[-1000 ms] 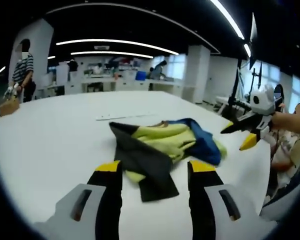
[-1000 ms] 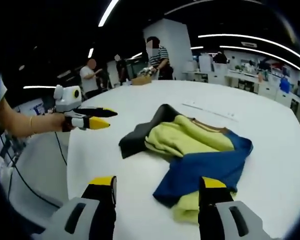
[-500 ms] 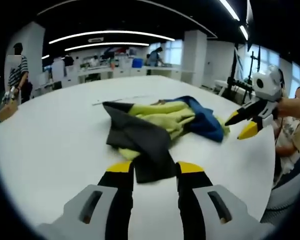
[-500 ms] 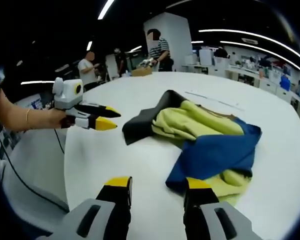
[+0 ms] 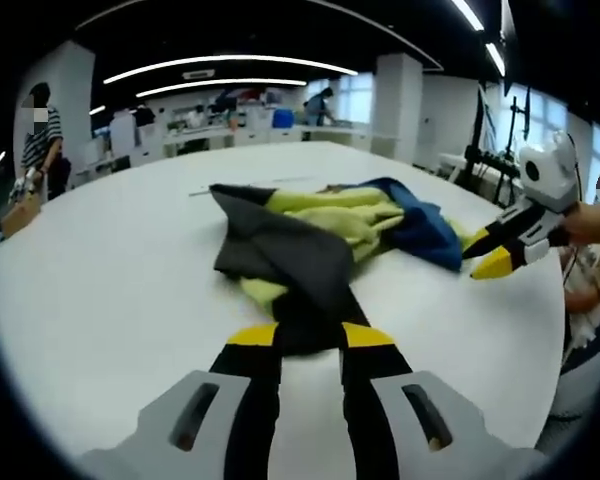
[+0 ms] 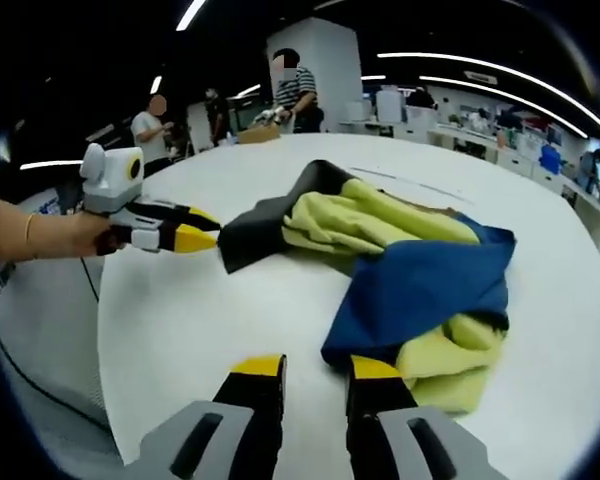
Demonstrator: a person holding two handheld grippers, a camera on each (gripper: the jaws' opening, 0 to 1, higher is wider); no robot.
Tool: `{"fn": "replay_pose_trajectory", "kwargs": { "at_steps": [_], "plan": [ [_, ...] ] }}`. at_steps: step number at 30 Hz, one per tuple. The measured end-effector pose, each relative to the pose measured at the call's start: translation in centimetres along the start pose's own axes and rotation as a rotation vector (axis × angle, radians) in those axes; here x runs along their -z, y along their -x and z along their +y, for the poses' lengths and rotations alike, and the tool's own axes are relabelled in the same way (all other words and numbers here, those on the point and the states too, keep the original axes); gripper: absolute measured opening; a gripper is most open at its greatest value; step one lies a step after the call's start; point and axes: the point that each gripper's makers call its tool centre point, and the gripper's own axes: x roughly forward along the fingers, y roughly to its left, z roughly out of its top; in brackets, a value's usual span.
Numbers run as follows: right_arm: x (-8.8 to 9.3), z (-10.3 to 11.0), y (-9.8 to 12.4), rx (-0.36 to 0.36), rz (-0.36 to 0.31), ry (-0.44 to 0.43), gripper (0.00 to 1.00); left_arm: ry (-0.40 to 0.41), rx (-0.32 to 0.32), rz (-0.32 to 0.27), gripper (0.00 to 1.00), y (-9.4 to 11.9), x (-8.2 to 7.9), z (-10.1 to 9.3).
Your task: Fold the garment on the visible template until the final outline fits inside the template.
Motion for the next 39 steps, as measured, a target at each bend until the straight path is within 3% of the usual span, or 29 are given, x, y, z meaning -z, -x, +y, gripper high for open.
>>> {"fn": "replay_pose_trajectory", "kwargs": {
  "at_steps": [6,11,15,19,21,28,39],
  "plan": [
    [-0.3,0.1,-0.8,0.052,-0.026,-0.021,0.11,0.008,-0.002,0.006,0.18,-0.6,0.4,-0.2],
    [-0.3,-0.1,-1.4,0.093,-0.032,-0.014,0.06,-0.033,0.005,0.020,0.16,-1.1,0.5,-0.9],
    [-0.5,-0.6,-1.4,0.121,-0.043,-0.018,0.00,-0.020,-0.020,0.031,0.10,-1.5,0.9,-0.4],
    [-0.8,-0.9,-1.3,0.128,-0.054,-0.033,0.00,-0.005,-0.029,0.025,0.00,-1.5,0.9,-0.1],
    [-1.0,-0.9,-1.2,0.124,-0.063,-0.031,0.00,0.008,-0.028,0.017,0.00,-1.4,0.8,0.0],
    [-2.3,-1.0,0.7,0.119,-0.106,-0.014,0.00,0.070,-0.013,-0.047,0.00,-0.1,-1.0,0.1],
    [-3.7,-2.9,4.5,0.129,-0.139,0.003,0.00,0.089,-0.017,-0.105,0.00,2.9,-4.2,0.8]
  ]
}}
